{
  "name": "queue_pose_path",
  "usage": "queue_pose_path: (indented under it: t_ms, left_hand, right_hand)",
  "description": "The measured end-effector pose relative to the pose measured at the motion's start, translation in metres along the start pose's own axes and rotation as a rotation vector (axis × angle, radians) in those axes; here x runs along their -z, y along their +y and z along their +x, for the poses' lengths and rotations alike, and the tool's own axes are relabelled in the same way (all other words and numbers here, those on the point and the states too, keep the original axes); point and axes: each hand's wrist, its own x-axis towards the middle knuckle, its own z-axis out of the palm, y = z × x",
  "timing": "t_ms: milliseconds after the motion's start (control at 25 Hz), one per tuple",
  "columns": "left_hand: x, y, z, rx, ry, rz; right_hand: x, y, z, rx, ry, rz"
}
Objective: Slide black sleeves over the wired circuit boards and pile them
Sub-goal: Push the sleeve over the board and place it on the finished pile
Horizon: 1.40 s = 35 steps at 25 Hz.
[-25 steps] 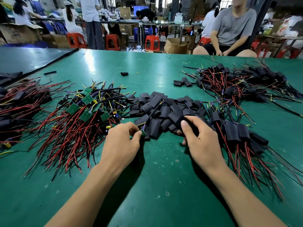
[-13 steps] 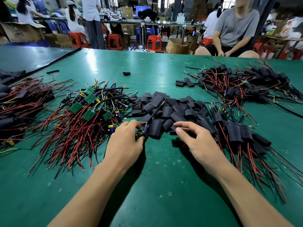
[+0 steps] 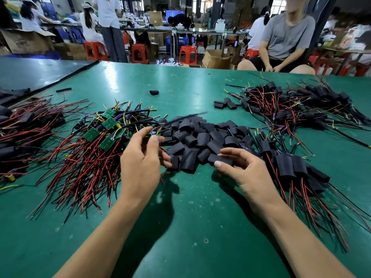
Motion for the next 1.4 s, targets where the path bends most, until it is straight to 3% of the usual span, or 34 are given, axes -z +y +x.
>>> queue_pose_path:
  t_ms: [120,280,880,1400]
  left_hand:
    - [0.002,0.009,0.006,0.176,-0.016,-0.418]
    - [0.005,0.014,0.008,0.348,-0.03,-0.635]
    - [0.006,0.016,0.011,0.587,0.028,-0.816]
    - [0.003,0.018,0.008,0.658,-0.016,-0.872]
  right_hand:
    - [0.0,-0.001,0.002,-0.065,0.009,0.161]
    - [-0.001,-0.004,0.004,-0.127,-0.015,0.322]
    - [-0.002,-0.008,0.004,-0.15,0.059,0.422]
    - [-0.009,-0.011,0.002,-0.15,0.044,0.569]
